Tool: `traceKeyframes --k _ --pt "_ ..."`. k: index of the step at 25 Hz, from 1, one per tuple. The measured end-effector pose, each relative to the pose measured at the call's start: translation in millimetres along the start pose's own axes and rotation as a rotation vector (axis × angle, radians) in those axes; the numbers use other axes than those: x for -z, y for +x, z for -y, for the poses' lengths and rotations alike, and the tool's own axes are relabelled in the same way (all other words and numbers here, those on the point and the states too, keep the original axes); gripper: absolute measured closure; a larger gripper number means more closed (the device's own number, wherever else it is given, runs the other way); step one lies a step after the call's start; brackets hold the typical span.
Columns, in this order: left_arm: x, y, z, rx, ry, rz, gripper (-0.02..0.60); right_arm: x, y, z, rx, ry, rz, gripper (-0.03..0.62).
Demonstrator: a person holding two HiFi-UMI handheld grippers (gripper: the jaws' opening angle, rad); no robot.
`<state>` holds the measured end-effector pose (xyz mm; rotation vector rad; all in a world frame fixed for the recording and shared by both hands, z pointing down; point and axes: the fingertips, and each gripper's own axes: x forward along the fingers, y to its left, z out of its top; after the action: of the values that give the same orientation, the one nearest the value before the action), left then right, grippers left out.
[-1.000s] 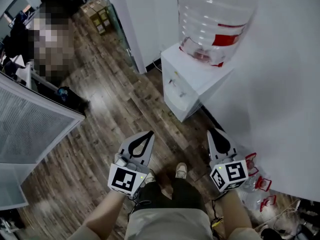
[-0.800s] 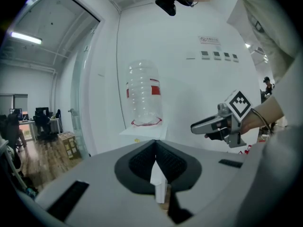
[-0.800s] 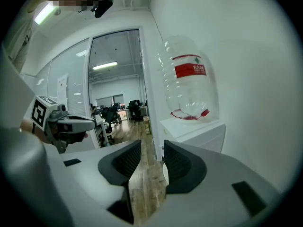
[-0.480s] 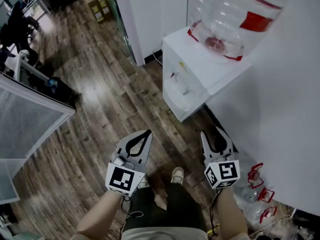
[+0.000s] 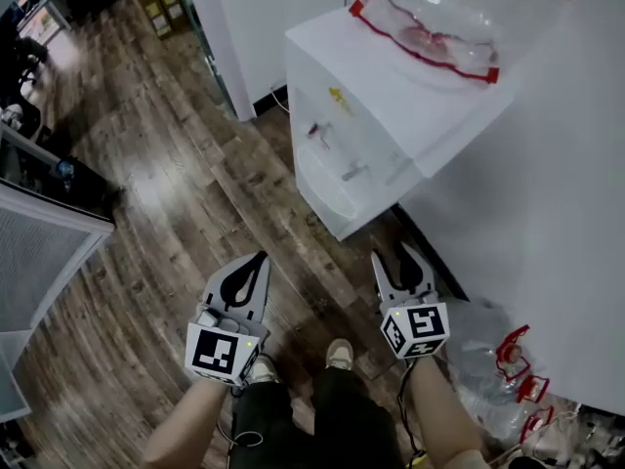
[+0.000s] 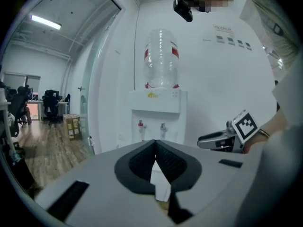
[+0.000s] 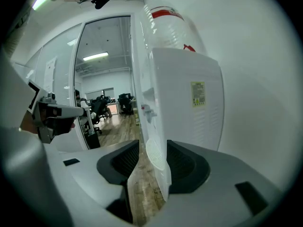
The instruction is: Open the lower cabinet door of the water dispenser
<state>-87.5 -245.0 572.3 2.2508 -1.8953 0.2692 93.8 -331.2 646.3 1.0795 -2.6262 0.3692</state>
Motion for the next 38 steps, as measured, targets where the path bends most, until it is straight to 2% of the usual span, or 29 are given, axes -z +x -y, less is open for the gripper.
traceKeyframes --k 4,9,14,19,25,29,33,38 --pt "43 23 -13 -0.014 -0.024 -0.011 0.577 46 30 12 0.004 0.014 -0.017 0.413" --pt "97 46 -26 -0.011 -0.021 -0.023 0.576 104 68 18 0.014 -0.017 -0.046 0.413" --pt "149 71 -34 0.003 -0.025 -0.057 0.577 151 98 40 0.071 -0.076 -0.053 0.408" --pt "187 88 -39 0.017 -0.021 -0.072 0.575 190 124 51 0.090 -0.038 -0.050 0.407" --pt "211 102 -42 0.023 -0.030 -0.064 0.575 209 151 66 0.146 -0.062 -0.039 0.373" --pt "220 105 -45 0.026 -0.028 -0.062 0.576 210 160 70 0.181 -0.078 -0.016 0.375" --pt "226 100 -55 0.015 -0.039 -0.072 0.577 210 159 70 0.239 -0.015 -0.002 0.433" --pt "230 90 -70 -0.028 -0.093 -0.081 0.576 214 155 54 0.223 -0.012 -0.031 0.418"
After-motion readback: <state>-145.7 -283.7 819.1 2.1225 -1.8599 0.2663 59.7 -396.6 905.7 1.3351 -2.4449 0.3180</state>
